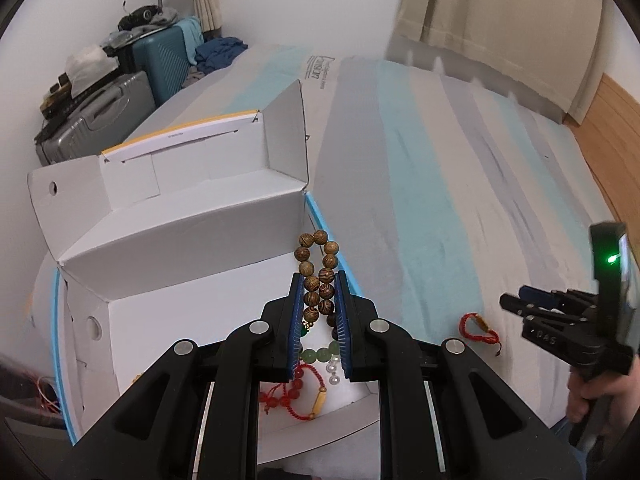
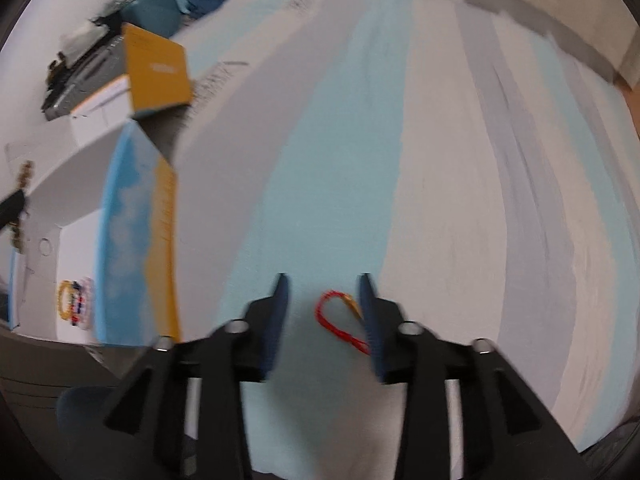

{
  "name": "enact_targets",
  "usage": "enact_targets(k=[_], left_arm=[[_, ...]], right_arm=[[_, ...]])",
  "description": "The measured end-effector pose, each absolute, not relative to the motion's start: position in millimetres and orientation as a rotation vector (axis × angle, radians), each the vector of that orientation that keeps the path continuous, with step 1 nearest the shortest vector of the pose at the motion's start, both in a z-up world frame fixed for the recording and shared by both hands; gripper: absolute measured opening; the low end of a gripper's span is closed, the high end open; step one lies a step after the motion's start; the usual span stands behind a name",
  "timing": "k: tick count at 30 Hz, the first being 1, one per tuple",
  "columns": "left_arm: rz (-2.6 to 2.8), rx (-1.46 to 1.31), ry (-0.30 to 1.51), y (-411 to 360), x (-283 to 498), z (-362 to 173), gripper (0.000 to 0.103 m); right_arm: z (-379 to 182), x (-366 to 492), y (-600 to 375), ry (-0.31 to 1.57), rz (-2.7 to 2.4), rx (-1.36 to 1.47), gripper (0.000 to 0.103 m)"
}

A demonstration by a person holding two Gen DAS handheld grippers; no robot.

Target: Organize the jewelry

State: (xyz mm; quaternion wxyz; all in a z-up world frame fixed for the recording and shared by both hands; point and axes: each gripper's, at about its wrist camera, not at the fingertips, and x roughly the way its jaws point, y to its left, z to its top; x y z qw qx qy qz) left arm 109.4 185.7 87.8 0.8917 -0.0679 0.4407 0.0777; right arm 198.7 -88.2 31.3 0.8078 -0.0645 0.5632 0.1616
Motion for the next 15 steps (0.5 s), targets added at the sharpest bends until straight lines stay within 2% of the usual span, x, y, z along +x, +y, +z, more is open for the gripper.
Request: enact_targets(k=[6,15], left_arm=[[0.119,-0.14,0.93,172.1,122.0,78.0,0.014],[0.024,-0.11,0.954,119.0,152.8,62.0,0.014]], right_arm=[[-9.7,205.9,-105.1,1.276,0.314,-0.134,0.046],[-38.4,212.9,-101.3,1.322,0.341,-0.155,0.045]])
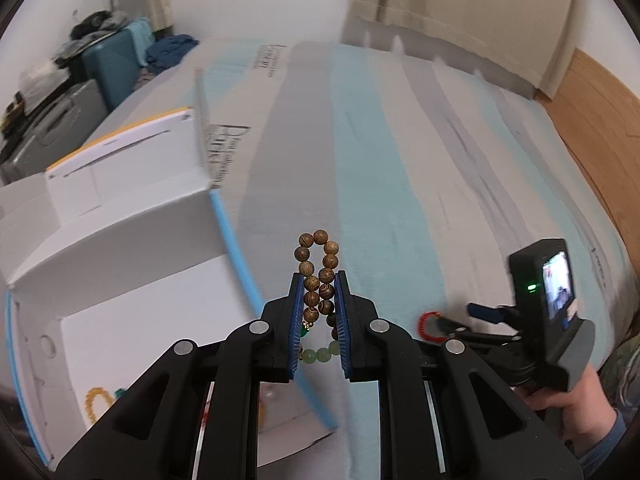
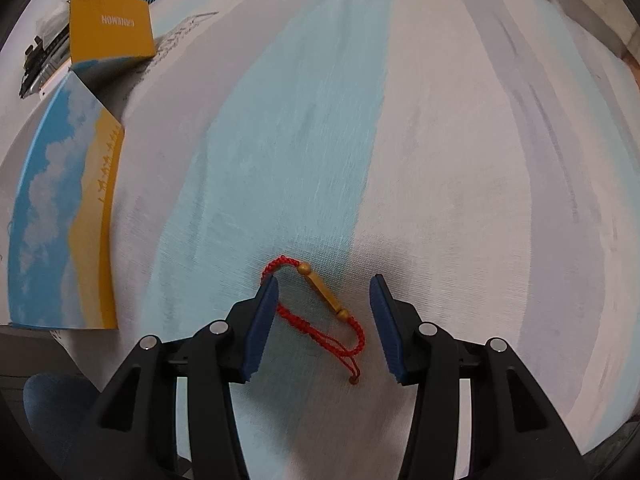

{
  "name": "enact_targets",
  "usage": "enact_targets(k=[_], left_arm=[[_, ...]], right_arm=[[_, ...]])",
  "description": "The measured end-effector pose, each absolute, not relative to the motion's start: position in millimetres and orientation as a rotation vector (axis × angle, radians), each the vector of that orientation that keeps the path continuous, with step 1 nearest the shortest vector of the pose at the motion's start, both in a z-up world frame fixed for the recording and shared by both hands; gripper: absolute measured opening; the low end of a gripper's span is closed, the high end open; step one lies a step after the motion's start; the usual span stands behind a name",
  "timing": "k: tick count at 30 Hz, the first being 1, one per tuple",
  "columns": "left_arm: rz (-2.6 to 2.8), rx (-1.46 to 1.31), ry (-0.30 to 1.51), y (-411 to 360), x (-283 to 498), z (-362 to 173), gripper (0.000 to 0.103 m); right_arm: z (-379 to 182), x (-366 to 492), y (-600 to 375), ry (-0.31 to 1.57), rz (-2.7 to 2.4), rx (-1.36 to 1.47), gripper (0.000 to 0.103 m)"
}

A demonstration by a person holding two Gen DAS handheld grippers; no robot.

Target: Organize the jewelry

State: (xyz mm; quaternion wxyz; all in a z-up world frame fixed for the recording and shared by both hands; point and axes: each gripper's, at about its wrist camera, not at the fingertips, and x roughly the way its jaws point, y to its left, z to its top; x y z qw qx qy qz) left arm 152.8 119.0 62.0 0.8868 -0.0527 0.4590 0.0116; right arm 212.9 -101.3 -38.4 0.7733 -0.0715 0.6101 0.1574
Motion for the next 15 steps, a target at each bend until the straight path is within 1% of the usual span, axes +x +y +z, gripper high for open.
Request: enact_targets(k=[2,5,10,12,14,15], left_arm=[[0.004,-0.101,0.964,107.6,160.0,55.9,0.014],[-0.015,-0.096,0.981,96.2,168.4,45.5,0.014],[-0.023,-0.093,1.001,91.3,175.9,34.2,0.014],[-0.023,-0.093,1.003,90.9,176.5,32.9,0.014],[-0.024,-0.092,1.003,90.2,175.6,33.5,0.014],[-0.024,-0.091,1.002,91.0,175.2,33.7,0.014]], right_arm=[[-46.0,213.6,-100.4,1.331,0.345,-0.164,0.043],[-56.1,214.4,-99.2,1.351,0.352,-0.169,0.033],[-64.9,212.8,-99.2,1.351,0.354,-0.175,0.023],[-65.2,212.6,-100.0,1.346,0.351,-0.176,0.01],[-65.4,212.0,-100.6,1.344,0.351,-0.17,0.004],[-64.3,211.2,-101.2,1.341,0.35,-0.164,0.004]])
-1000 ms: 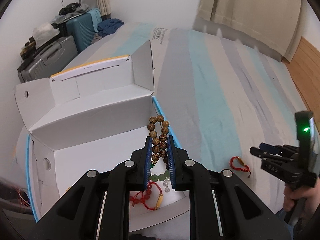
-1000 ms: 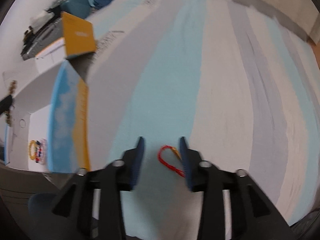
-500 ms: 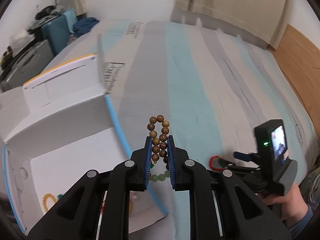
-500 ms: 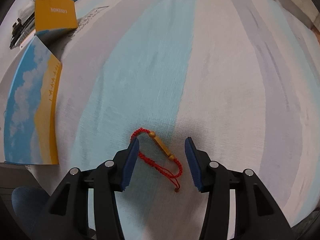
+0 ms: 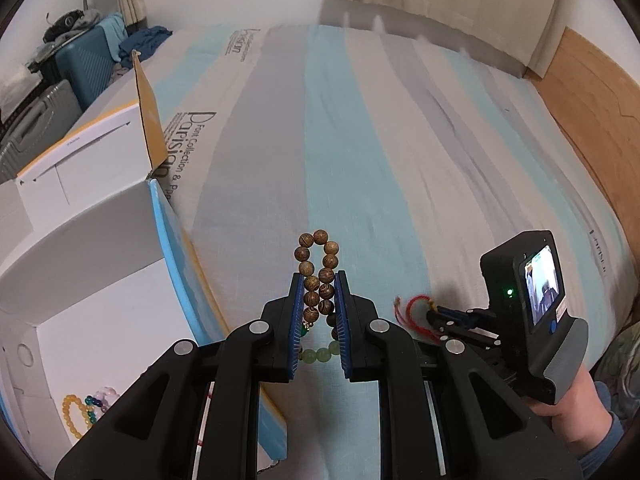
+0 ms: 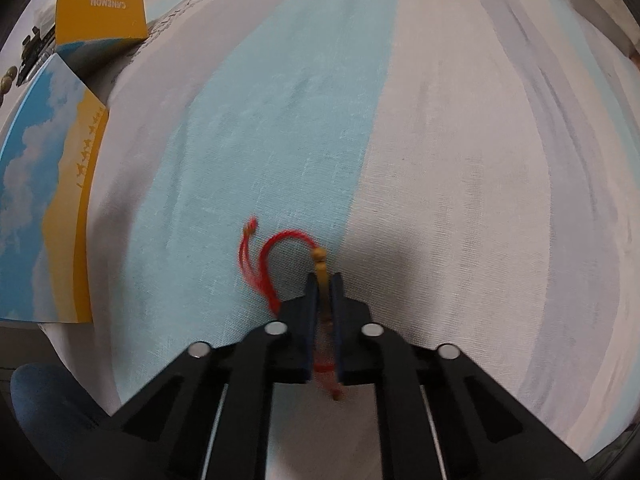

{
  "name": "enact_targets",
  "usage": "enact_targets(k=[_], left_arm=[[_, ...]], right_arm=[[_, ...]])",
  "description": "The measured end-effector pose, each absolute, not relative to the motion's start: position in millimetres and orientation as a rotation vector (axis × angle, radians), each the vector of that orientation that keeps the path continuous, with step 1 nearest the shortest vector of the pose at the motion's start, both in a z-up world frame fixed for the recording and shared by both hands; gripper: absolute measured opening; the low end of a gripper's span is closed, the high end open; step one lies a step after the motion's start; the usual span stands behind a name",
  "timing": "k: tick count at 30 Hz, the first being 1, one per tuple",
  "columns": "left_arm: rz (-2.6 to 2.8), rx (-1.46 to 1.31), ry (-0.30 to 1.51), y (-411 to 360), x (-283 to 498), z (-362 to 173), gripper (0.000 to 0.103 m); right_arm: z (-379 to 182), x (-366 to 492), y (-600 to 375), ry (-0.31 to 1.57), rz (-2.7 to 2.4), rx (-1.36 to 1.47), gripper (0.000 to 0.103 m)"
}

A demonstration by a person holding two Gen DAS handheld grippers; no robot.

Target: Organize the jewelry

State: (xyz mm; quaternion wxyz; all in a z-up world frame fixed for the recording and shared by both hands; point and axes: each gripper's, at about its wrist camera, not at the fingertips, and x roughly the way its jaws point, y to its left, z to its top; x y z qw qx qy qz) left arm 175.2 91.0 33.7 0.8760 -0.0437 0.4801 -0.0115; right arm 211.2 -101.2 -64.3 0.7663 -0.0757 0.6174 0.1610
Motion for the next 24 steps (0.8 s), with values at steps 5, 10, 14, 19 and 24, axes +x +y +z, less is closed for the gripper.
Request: enact_targets(k=[5,10,14,19,24], left_arm=[[-0.021,-0.09,0.997,93.7,169.6,36.7,0.014],[-0.007,-0.097,0.986,100.2,162.4,44.9,0.014],[0.004,-0.107,0.97,107.0,151.5,54.6,0.014],[0.013,-0.111,0.947,114.6,137.2,68.2,0.014],[0.035,-0.123,0.927,129.2,123.3,80.5,0.014]], right_arm=[[-55.0,205.7,-102.4,1.317,0.345,-0.147,0.004],[-31.2,203.5,-105.5,1.279,0.342,-0.123,0.004],[-4.6,198.7,-107.2,1.231,0.343,-0.113,0.004],[26.4,190.4,-101.2,1.177,0.35,-0.102,0.004],[47.3,183.1,-90.5,1.14,0.367,-0.094,0.004]])
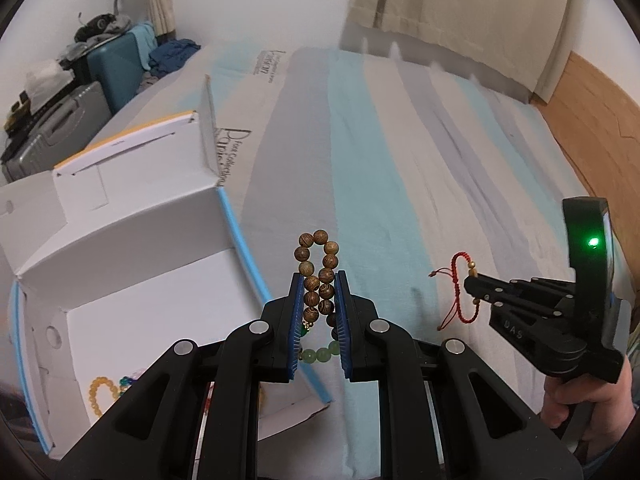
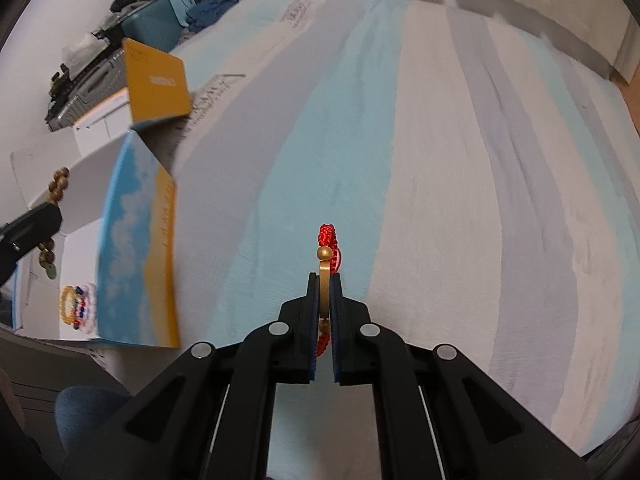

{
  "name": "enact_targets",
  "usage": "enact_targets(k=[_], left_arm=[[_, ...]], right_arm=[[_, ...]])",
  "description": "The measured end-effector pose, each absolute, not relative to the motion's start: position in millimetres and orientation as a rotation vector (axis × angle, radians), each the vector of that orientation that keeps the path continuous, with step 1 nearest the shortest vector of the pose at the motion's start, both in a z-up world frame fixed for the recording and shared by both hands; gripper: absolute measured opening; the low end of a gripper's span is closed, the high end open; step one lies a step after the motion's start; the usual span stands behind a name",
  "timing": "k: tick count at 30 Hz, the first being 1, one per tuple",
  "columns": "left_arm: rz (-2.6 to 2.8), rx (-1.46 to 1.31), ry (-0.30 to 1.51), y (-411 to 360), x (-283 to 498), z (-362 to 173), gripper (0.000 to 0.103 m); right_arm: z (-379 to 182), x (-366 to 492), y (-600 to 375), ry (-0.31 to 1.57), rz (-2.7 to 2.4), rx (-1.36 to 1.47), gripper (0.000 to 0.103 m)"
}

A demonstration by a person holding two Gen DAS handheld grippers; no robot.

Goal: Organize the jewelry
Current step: 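Carry the wooden bead and red cord bracelets into the white box with both tools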

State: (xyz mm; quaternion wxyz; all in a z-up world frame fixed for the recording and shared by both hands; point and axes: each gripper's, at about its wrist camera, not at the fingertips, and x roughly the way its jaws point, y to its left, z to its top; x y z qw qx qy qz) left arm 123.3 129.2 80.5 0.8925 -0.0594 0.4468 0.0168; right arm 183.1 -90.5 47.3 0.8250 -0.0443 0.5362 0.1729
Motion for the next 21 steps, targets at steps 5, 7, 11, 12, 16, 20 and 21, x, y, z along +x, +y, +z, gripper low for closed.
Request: enact_targets(k=[5,7,11,12,16,20,21], left_arm=[[0.07,-0.144,0.91,149.4,107.0,89.7,0.014],[0.09,-0.153,0.908,160.5,99.7,91.3,0.014],[0.131,-0.17,0.907,183.2,86.9,91.2,0.014],[0.14,-0.174,0.908,188.5,84.4,90.7,0.014],[0.185,-0.194,0.91,216.0,69.2,89.1,0.014],[0.227,-0.215,0.911,242.1,53.9,86.9,0.014],[0.238,-0.22,0.913,248.9,49.7,85.8,0.014]], right_arm=[[67.0,178.1,-72.4,1.107,0.395,-0.096,0.004],[73.4,176.0,-61.9,1.098,0.412,-0.092,0.004],[89.8,168.4,-36.4,1.064,0.452,-0.11,0.004],[94.2,166.0,-28.3,1.052,0.462,-0.116,0.004],[109.7,152.3,4.6,1.012,0.527,-0.131,0.004],[122.3,140.2,39.7,0.984,0.588,-0.155,0.004],[125.2,136.6,48.6,0.976,0.605,-0.161,0.004]])
